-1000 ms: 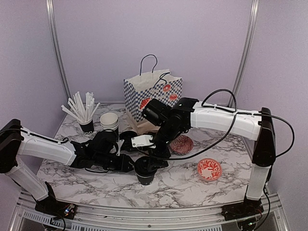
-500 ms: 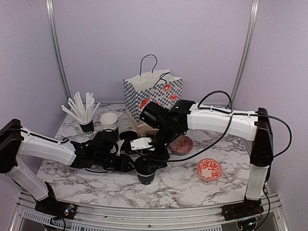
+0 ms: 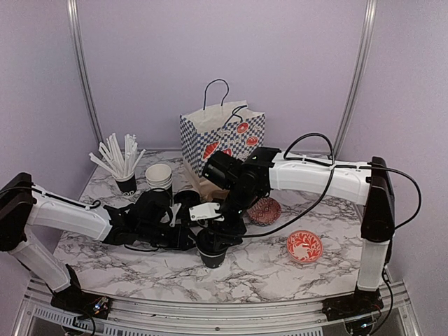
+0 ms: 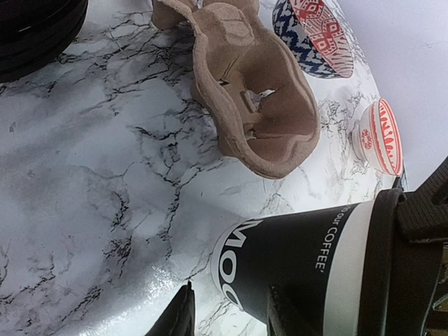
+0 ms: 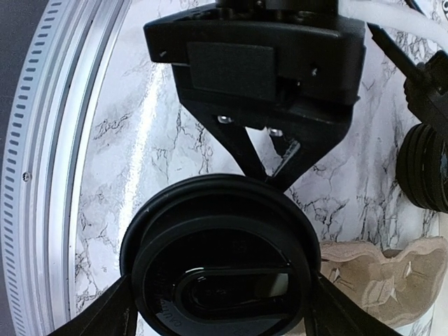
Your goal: Pack the takeout coffee
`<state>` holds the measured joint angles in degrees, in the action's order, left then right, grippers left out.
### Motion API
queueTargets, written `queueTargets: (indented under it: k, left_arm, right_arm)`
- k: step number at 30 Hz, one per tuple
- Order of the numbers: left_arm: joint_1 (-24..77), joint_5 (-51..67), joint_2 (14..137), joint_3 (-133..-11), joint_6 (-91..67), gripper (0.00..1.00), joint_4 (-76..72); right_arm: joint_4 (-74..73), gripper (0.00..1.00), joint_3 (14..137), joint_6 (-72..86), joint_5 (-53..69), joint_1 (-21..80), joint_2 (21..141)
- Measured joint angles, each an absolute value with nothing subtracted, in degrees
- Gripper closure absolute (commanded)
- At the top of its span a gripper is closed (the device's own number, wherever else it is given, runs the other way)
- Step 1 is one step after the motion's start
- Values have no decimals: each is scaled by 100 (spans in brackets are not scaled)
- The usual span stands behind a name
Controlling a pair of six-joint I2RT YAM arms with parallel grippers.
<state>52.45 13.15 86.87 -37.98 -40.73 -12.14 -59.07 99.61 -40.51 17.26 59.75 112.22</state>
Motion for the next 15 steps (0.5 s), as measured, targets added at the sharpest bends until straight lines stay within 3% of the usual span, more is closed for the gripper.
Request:
queueTargets:
  k: [15]
  left_arm:
    - [5245,1350,8796,-3776,-4136,63,-1358]
  right_arm:
    - [-6031,5,10145,-3981,1793,5981,11351]
